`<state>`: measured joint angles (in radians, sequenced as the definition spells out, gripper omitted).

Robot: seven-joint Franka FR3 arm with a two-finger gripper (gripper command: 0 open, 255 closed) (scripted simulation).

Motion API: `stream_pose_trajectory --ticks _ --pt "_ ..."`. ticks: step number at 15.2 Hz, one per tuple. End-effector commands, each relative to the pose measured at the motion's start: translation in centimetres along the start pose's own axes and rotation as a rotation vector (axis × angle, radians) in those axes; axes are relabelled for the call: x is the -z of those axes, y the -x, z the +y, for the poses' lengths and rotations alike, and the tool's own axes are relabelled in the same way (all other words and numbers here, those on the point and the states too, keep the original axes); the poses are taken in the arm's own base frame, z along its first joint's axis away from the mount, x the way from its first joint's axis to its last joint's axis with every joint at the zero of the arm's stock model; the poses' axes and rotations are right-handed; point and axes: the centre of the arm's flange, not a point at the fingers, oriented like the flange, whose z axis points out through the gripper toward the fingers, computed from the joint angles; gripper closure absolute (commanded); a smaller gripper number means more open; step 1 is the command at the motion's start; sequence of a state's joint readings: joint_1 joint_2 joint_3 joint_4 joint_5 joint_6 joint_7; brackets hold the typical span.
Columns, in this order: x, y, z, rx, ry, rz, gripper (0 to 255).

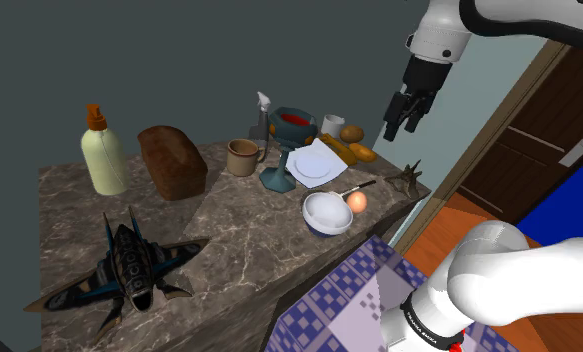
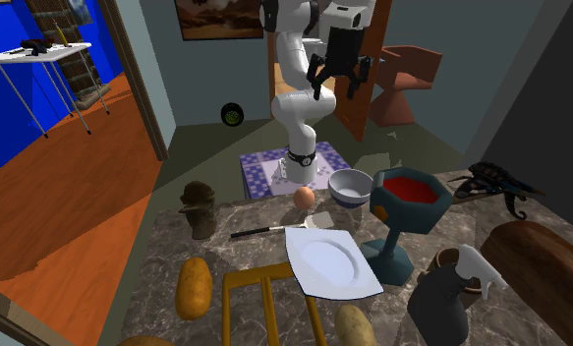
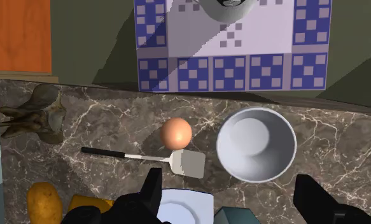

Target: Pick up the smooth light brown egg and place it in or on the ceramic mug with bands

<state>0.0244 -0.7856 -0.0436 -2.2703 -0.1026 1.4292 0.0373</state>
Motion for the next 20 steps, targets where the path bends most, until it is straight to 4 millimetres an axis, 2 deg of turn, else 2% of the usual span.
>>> stream_pose_trajectory --ticks 1,11,20 --pt "0.0 0.0 0.0 0.0 0.0 0.0 0" --pt "-12.4 -0.7 7.8 0.04 -0.181 0.066 0" --pt "-24.5 -2.2 12.8 0.075 -0.343 0.125 0"
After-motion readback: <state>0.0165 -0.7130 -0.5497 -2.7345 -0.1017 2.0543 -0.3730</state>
